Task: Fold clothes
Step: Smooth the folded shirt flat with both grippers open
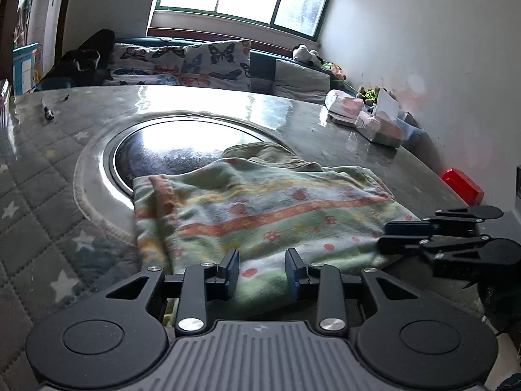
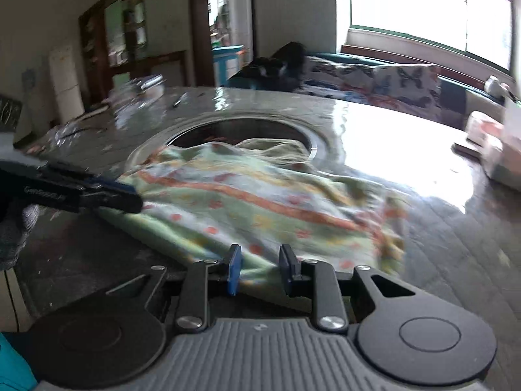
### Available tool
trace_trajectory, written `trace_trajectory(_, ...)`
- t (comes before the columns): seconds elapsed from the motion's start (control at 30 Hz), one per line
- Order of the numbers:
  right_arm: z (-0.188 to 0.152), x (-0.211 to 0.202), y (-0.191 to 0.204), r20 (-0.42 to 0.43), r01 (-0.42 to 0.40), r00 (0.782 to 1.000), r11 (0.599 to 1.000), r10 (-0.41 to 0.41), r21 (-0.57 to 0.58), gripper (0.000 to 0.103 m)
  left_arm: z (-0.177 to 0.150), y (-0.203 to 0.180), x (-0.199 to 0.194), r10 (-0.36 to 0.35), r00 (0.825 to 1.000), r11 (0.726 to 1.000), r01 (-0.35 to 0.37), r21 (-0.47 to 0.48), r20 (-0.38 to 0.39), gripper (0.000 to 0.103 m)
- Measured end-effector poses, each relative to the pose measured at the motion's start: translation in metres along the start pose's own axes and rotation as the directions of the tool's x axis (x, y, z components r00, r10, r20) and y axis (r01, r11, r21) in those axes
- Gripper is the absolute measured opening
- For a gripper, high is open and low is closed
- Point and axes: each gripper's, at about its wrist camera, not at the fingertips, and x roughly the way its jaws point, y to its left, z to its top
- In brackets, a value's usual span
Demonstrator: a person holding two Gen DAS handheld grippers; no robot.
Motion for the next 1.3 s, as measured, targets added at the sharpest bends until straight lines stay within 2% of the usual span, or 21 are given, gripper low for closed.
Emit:
trace_trajectory(0.1, -0.004, -0.005, -0.016, -0.005, 0.037, 0.999, 0.998, -0.037, 0.051, 0.031, -0.002, 0.003, -0.003, 0.004, 1.0, 1.0, -0.004, -0.011, 0.004, 0.036)
trace_trajectory(0.2, -0.004, -0.01, -0.025, -0.009, 0.051, 0.999, 0.995, -0.051, 0.085, 0.027, -0.002, 0.007, -0.005, 0.008, 1.0, 1.0, -0.007, -0.025, 0.007, 0.036)
trace_trajectory(0.4, 0.012, -0.014, -0.032, 0.029, 0.062, 0.998, 0.995, -0.064, 0.077, 0.028, 0.011, 0.013, -0.005, 0.029, 0.999, 0.999, -0.028, -0.035, 0.014, 0.035)
trace_trajectory(0.6, 0.025, 0.019, -0.041, 0.002, 0.026, 1.0, 0.993, -0.026, 0.113, 0.029, 0.029, 0.019, 0.002, 0.043, 0.999, 0.998, -0.042, -0.039, 0.022, 0.035)
trace_trajectory(0.77, 0.026, 0.03, -0.052, -0.031, 0.048, 0.999, 0.989, -0.044, 0.138, 0.028, 0.043, 0.031, 0.026, 0.076, 0.997, 0.996, -0.076, -0.045, -0.006, 0.035)
trace_trajectory(0.87, 0.034, 0.029, -0.052, -0.018, 0.069, 0.998, 0.991, -0.067, 0.115, 0.03, 0.046, 0.041, 0.036, 0.097, 0.995, 0.993, -0.099, -0.062, -0.031, 0.035)
trace_trajectory(0.93, 0.043, 0.032, -0.054, -0.006, 0.067, 0.998, 0.991, -0.067, 0.115, 0.033, 0.049, 0.044, 0.037, 0.095, 0.995, 0.992, -0.097, -0.078, -0.033, 0.035)
trace_trajectory(1.1, 0.057, 0.052, -0.057, -0.019, 0.053, 0.999, 0.991, -0.051, 0.121, 0.034, 0.061, 0.039, 0.042, 0.074, 0.997, 0.993, -0.077, -0.086, -0.033, 0.035)
trace_trajectory(1.2, 0.055, 0.066, -0.06, -0.047, 0.062, 0.997, 0.989, -0.056, 0.137, 0.034, 0.068, 0.035, 0.051, 0.065, 0.997, 0.994, -0.069, -0.083, -0.043, 0.035)
trace_trajectory(1.3, 0.052, 0.068, -0.064, -0.04, 0.066, 0.997, 0.985, -0.061, 0.158, 0.034, 0.07, 0.033, 0.063, 0.076, 0.995, 0.994, -0.081, -0.077, -0.066, 0.035)
